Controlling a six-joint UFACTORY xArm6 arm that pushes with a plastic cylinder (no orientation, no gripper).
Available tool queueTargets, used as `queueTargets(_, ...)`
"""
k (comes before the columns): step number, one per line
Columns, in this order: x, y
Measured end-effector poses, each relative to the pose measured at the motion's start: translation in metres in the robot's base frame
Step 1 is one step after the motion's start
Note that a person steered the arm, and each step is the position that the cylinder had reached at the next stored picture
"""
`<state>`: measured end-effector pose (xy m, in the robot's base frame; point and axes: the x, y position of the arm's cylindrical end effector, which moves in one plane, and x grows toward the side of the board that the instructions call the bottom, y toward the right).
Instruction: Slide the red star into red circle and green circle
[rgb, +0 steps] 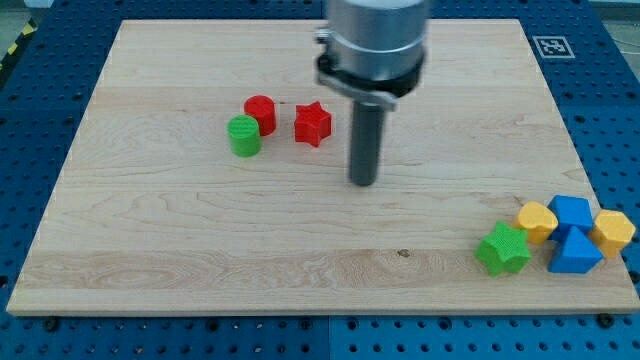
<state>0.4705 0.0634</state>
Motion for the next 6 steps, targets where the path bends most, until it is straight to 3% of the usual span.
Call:
queueTargets(1, -0.055, 0.015)
queueTargets(4, -0.078, -0.099)
queueTargets(5, -0.059, -0.048)
queueTargets(6, -0.011, -0.027)
